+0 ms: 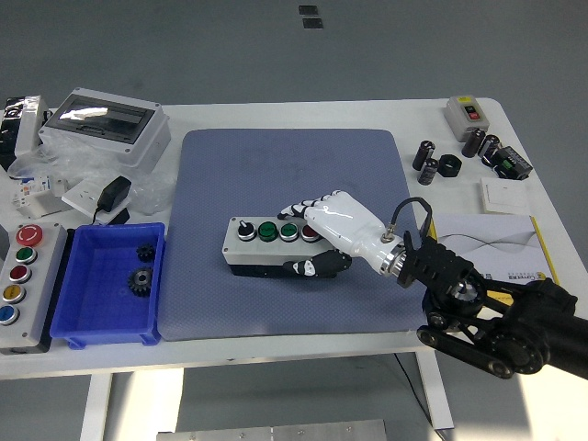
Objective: Pick up the button,place it on the desk,press the button,press the button
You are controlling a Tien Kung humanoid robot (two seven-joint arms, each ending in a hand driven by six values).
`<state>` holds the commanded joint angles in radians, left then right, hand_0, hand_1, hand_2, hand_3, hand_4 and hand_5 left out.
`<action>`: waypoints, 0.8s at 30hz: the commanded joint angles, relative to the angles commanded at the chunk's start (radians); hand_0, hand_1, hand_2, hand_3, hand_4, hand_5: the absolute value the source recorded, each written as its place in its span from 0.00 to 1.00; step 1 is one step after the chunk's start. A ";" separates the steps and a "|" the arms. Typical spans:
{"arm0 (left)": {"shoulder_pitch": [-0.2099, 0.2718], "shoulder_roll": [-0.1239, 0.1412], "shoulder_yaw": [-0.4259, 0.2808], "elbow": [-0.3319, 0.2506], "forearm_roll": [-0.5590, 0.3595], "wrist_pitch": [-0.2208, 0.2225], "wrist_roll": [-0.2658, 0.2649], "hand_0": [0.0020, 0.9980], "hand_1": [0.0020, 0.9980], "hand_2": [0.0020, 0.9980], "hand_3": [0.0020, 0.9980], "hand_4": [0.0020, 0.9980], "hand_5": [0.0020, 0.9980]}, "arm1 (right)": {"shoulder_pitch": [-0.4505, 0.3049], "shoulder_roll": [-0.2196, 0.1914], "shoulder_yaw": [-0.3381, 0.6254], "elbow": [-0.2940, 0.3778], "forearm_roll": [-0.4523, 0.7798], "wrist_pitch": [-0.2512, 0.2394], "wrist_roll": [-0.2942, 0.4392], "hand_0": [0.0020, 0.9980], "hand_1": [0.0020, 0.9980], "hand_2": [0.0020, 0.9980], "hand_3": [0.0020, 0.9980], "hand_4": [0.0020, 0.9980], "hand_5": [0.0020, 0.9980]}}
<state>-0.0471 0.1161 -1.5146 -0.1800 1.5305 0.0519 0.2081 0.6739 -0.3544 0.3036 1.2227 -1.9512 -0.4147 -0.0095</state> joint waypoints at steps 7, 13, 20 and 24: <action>-0.002 0.002 -0.001 0.000 0.003 -0.002 0.002 0.62 0.60 0.55 0.59 0.67 0.14 | 0.010 -0.017 0.005 0.012 0.072 0.029 0.016 0.21 0.40 0.38 0.66 0.25 0.00; -0.005 0.002 -0.001 0.000 0.004 -0.002 0.002 0.62 0.60 0.55 0.59 0.67 0.14 | 0.022 -0.026 0.001 0.016 0.072 0.038 0.018 0.54 0.63 0.66 0.82 0.40 0.00; -0.004 0.003 -0.002 0.000 0.005 -0.002 0.005 0.62 0.60 0.55 0.59 0.67 0.14 | 0.025 -0.037 -0.008 0.026 0.093 0.045 0.013 0.81 0.78 0.82 0.98 0.54 0.00; -0.004 0.003 -0.001 0.000 0.006 -0.003 0.007 0.62 0.60 0.55 0.59 0.67 0.14 | 0.025 -0.045 -0.011 0.035 0.115 0.050 0.010 0.81 0.78 0.82 0.98 0.54 0.00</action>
<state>-0.0506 0.1194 -1.5156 -0.1800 1.5365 0.0489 0.2147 0.6985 -0.3992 0.2929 1.2573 -1.8361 -0.3645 0.0005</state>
